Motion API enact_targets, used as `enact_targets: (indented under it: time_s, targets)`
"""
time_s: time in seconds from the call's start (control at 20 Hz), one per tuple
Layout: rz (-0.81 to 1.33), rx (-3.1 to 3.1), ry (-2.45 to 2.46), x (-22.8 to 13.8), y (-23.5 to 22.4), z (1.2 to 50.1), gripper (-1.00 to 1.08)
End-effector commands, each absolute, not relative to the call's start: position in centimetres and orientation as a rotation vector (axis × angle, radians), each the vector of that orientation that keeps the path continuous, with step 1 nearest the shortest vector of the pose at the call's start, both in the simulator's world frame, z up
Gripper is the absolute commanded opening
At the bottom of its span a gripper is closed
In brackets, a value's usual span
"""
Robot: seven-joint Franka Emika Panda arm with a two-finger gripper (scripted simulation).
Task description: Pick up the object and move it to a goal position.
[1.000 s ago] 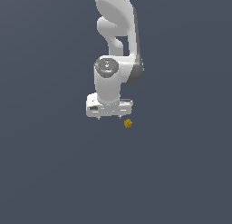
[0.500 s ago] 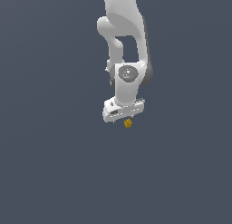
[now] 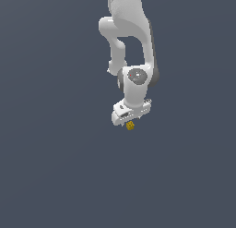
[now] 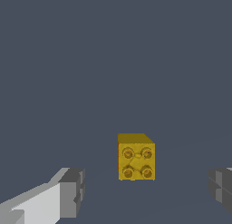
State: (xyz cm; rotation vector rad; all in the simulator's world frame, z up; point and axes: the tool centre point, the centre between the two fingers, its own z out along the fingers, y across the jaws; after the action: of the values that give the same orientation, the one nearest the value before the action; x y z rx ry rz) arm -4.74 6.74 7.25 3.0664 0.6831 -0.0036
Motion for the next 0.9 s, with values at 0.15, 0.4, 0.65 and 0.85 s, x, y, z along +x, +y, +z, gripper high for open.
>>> enact_targets:
  time_s: [0.15, 0.4, 0.65, 0.85]
  targets:
    - [-0.003, 3.066, 0.683, -4.7, 6.7, 6.7, 1.0]
    - [-0.001, 3.066, 0.687, -4.8, 6.8, 4.6, 1.0]
    - [0.0, 3.065, 0.69, -4.9, 6.8, 2.6, 1.0]
    - [0.0, 3.065, 0.691, -4.8, 6.8, 2.2, 1.0]
